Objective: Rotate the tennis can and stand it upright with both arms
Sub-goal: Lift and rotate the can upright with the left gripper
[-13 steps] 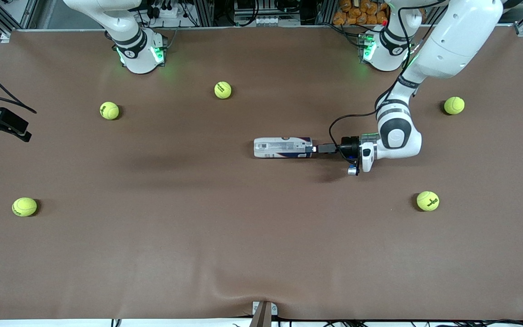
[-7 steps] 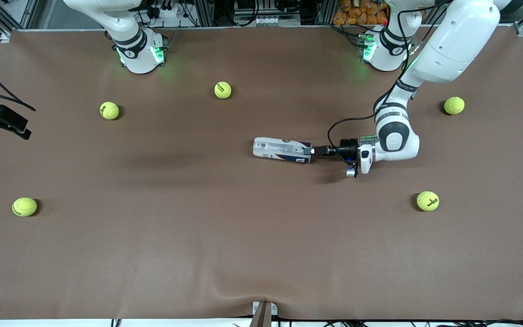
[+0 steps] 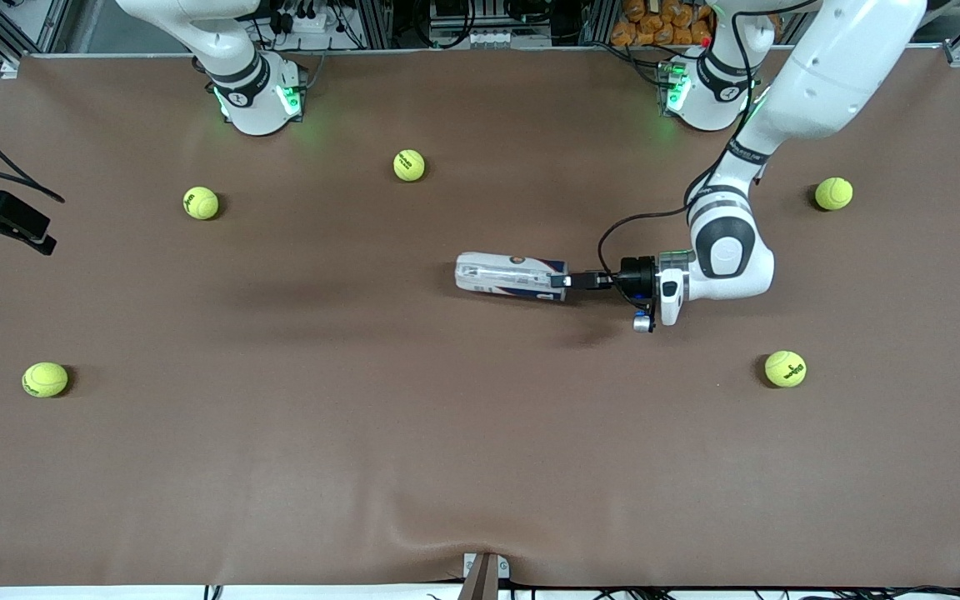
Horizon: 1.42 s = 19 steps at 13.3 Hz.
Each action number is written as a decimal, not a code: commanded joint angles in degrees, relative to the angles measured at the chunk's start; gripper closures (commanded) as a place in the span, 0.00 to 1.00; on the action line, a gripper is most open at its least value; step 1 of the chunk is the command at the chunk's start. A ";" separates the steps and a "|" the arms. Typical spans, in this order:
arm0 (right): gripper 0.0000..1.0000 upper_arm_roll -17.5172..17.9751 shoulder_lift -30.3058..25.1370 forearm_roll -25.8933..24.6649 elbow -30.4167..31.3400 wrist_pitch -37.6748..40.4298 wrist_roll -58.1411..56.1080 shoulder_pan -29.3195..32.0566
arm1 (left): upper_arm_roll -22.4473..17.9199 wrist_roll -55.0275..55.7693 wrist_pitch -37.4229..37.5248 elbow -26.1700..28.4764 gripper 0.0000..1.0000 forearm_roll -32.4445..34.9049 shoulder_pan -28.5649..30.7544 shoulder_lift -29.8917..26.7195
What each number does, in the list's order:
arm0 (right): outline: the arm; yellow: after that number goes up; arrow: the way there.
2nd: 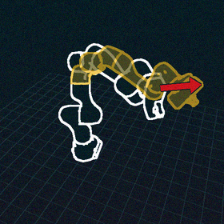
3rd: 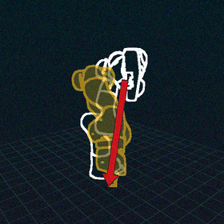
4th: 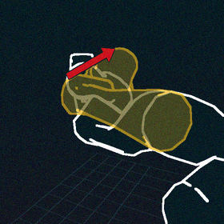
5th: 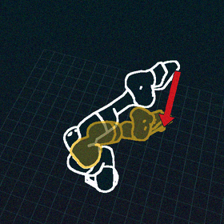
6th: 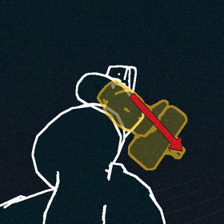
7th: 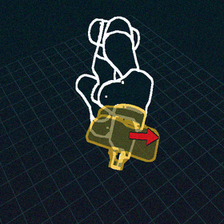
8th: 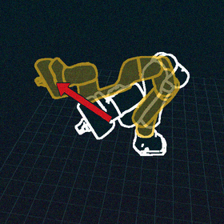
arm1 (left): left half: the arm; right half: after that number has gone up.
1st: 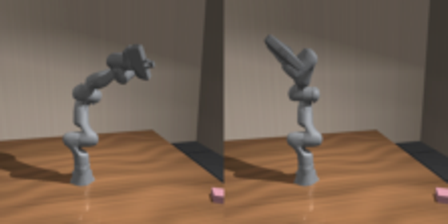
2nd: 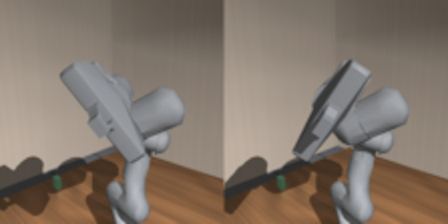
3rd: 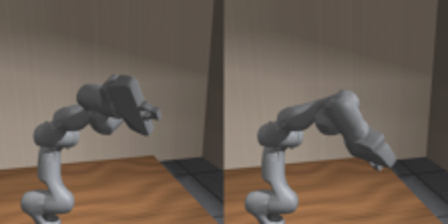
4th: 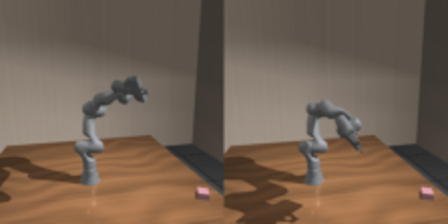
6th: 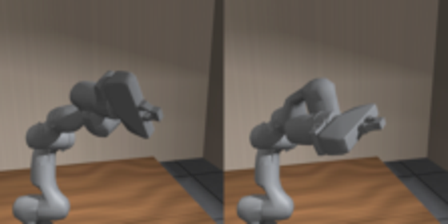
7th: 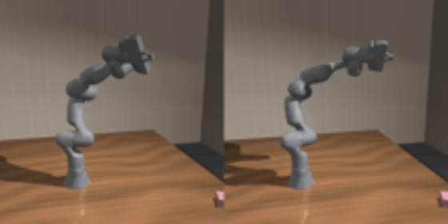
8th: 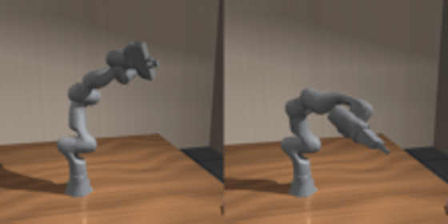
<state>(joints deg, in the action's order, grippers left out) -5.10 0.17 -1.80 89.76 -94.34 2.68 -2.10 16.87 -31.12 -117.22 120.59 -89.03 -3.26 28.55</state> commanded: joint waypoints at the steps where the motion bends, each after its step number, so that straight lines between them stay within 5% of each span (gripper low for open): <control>1: 0.00 1.15 -1.14 0.75 -0.29 0.82 0.66 1.31 | 0.01 10.17 -0.99 -0.88 1.00 2.01 -1.84 -5.34; 10: 0.00 1.15 -0.97 0.57 -1.08 3.90 0.49 0.95 | 0.45 43.82 -8.01 -7.99 1.00 22.29 -8.51 -13.25; 19: 0.00 1.15 -1.14 0.40 -2.04 5.04 0.31 1.13 | 1.32 85.93 -7.50 -21.97 1.00 65.71 -19.06 -12.47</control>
<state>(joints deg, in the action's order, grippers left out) -4.75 0.04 -1.81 87.88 -90.28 2.68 -2.10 17.97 50.00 -124.94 100.71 -28.46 -21.61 15.69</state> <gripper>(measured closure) 0.000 0.947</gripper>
